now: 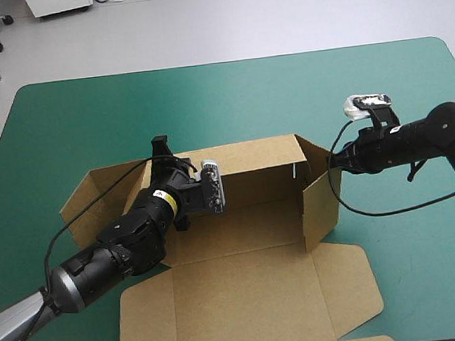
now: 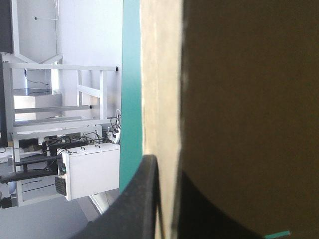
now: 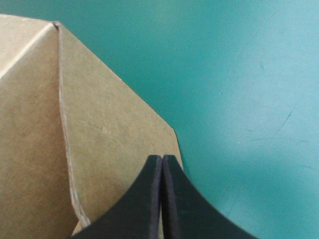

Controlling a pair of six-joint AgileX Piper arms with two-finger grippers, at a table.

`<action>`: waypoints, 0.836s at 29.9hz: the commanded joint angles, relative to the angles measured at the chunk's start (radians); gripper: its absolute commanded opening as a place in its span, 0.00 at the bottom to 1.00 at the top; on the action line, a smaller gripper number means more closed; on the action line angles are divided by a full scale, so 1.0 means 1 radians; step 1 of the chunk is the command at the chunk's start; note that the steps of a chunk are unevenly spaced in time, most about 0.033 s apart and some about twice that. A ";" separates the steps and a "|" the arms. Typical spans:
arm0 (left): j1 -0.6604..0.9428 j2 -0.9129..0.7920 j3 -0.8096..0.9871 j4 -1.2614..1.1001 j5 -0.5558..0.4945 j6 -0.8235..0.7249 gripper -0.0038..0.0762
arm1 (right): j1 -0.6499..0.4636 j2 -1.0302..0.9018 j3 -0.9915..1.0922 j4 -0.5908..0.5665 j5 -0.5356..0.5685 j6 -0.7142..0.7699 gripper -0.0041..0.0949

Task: Fold the box

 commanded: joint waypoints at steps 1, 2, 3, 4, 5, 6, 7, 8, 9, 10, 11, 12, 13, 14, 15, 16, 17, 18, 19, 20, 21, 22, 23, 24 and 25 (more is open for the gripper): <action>-0.005 0.001 0.002 -0.093 0.005 -0.027 0.03 | -0.001 -0.067 0.026 0.079 -0.059 -0.073 0.01; -0.005 0.001 0.002 -0.093 0.005 -0.032 0.03 | -0.001 -0.080 0.048 0.096 -0.073 -0.102 0.01; -0.005 0.001 0.002 -0.093 0.005 -0.034 0.03 | -0.001 -0.091 0.065 0.110 -0.085 -0.119 0.01; -0.005 0.001 0.002 -0.093 0.005 -0.034 0.03 | -0.001 -0.103 0.083 0.126 -0.097 -0.139 0.01; -0.005 0.001 0.002 -0.093 0.005 -0.034 0.03 | -0.001 -0.121 0.109 0.139 -0.114 -0.169 0.01; -0.005 0.001 0.002 -0.093 0.005 -0.034 0.03 | -0.001 -0.134 0.127 0.152 -0.125 -0.189 0.01; -0.005 0.001 0.002 -0.093 0.005 -0.034 0.03 | -0.001 -0.150 0.148 0.160 -0.139 -0.208 0.01; -0.005 0.001 0.002 -0.093 0.005 -0.034 0.03 | -0.001 -0.167 0.168 0.173 -0.152 -0.233 0.01; -0.005 0.001 0.002 -0.093 0.005 -0.034 0.03 | -0.001 -0.181 0.187 0.181 -0.161 -0.253 0.01; -0.005 0.001 0.002 -0.093 0.005 -0.034 0.03 | -0.001 -0.192 0.198 0.186 -0.167 -0.262 0.01; -0.005 0.001 0.002 -0.093 0.005 -0.036 0.03 | -0.001 -0.203 0.212 0.197 -0.167 -0.281 0.01; -0.005 0.001 0.002 -0.093 0.005 -0.040 0.03 | -0.001 -0.209 0.218 0.205 -0.167 -0.289 0.01; -0.005 0.001 0.002 -0.093 0.003 -0.047 0.03 | -0.001 -0.210 0.225 0.208 -0.167 -0.290 0.01; -0.005 0.001 0.002 -0.093 0.003 -0.047 0.03 | -0.001 -0.212 0.231 0.213 -0.162 -0.290 0.01; -0.005 0.001 0.002 -0.093 0.003 -0.047 0.03 | -0.001 -0.212 0.235 0.213 -0.154 -0.290 0.01; -0.005 0.001 0.002 -0.093 0.003 -0.047 0.03 | -0.001 -0.212 0.235 0.213 -0.143 -0.292 0.01; -0.005 0.001 0.002 -0.093 0.003 -0.047 0.03 | -0.001 -0.212 0.235 0.213 -0.125 -0.306 0.01; -0.005 0.001 0.002 -0.093 0.003 -0.047 0.03 | -0.001 -0.214 0.235 0.218 -0.114 -0.318 0.01; -0.005 0.001 0.002 -0.093 0.003 -0.047 0.03 | -0.001 -0.216 0.235 0.228 -0.100 -0.333 0.03; -0.005 0.001 0.002 -0.093 0.003 -0.047 0.03 | -0.001 -0.216 0.235 0.233 -0.089 -0.338 0.04; -0.005 0.001 0.002 -0.093 0.003 -0.047 0.03 | -0.001 -0.218 0.235 0.235 -0.078 -0.340 0.08; -0.005 0.001 0.002 -0.093 0.003 -0.047 0.03 | -0.001 -0.218 0.235 0.235 -0.065 -0.342 0.12; -0.005 0.001 0.002 -0.093 0.003 -0.047 0.03 | -0.001 -0.218 0.235 0.235 -0.054 -0.342 0.18; -0.005 0.001 0.002 -0.093 0.003 -0.047 0.03 | -0.001 -0.218 0.235 0.235 -0.046 -0.342 0.24; -0.005 0.001 0.002 -0.093 0.003 -0.047 0.03 | -0.001 -0.218 0.235 0.235 -0.036 -0.342 0.32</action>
